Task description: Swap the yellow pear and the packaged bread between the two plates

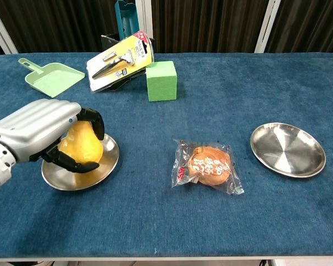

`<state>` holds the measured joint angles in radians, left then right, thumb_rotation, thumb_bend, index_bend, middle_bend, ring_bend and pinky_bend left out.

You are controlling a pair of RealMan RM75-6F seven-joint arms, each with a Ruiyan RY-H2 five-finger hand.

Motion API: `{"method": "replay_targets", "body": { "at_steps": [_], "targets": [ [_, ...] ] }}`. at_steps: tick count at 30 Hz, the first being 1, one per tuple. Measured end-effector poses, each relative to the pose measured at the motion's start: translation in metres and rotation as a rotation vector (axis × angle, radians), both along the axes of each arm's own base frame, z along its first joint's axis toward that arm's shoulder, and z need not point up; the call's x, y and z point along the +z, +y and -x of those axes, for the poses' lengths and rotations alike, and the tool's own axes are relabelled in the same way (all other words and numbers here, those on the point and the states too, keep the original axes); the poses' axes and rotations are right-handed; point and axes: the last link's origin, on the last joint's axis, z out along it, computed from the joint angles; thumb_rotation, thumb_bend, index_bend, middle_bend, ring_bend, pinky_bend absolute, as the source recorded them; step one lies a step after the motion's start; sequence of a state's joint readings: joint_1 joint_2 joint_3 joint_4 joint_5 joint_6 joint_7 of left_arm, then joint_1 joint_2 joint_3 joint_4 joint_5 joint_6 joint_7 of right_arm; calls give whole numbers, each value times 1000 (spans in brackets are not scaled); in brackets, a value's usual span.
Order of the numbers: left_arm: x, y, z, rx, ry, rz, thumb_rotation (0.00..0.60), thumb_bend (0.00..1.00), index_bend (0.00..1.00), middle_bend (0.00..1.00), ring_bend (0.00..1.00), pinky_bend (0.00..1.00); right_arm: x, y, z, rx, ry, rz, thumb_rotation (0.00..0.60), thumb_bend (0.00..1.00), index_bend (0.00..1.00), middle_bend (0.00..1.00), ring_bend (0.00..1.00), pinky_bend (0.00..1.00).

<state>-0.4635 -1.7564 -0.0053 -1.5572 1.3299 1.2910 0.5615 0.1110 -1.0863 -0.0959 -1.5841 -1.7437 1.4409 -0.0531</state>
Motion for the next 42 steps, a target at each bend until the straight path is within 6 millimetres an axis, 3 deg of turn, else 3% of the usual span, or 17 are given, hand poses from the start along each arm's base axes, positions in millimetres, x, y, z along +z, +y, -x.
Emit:
{"method": "replay_targets", "body": {
  "at_steps": [10,16,21,26,29,32,38,42],
  "targets": [
    [8,-5,1,-14,20,19,600,51,266,193,161,341,-2,-1,0,-2,5,3,489,157,0,0,0,0],
    [22,-13,-5,-50,5,25,600,21,219,148,112,321,-4,-2,-3,12,2,1,490,156,0,0,0,0],
    [60,-27,-5,-98,-12,-29,600,19,196,146,100,319,-13,-11,-17,68,-10,-41,489,156,0,0,0,0],
    [111,-50,20,-71,-1,-100,600,19,183,134,86,314,-31,-29,-52,147,-18,-112,489,156,0,0,0,0],
    [132,-65,40,-23,-14,-126,600,19,167,119,72,296,-50,-44,-79,196,0,-170,488,156,0,0,0,0],
    [140,-77,60,28,-44,-126,600,19,166,113,64,283,-76,-59,-106,234,38,-225,489,157,0,0,0,0],
    [155,-95,102,118,-76,-145,600,21,166,103,59,274,-139,-83,-155,230,56,-301,488,159,0,0,0,0],
    [165,-100,114,142,-72,-169,600,22,166,102,59,274,-184,-88,-186,216,87,-363,488,220,7,40,2,54]
  ]
}}
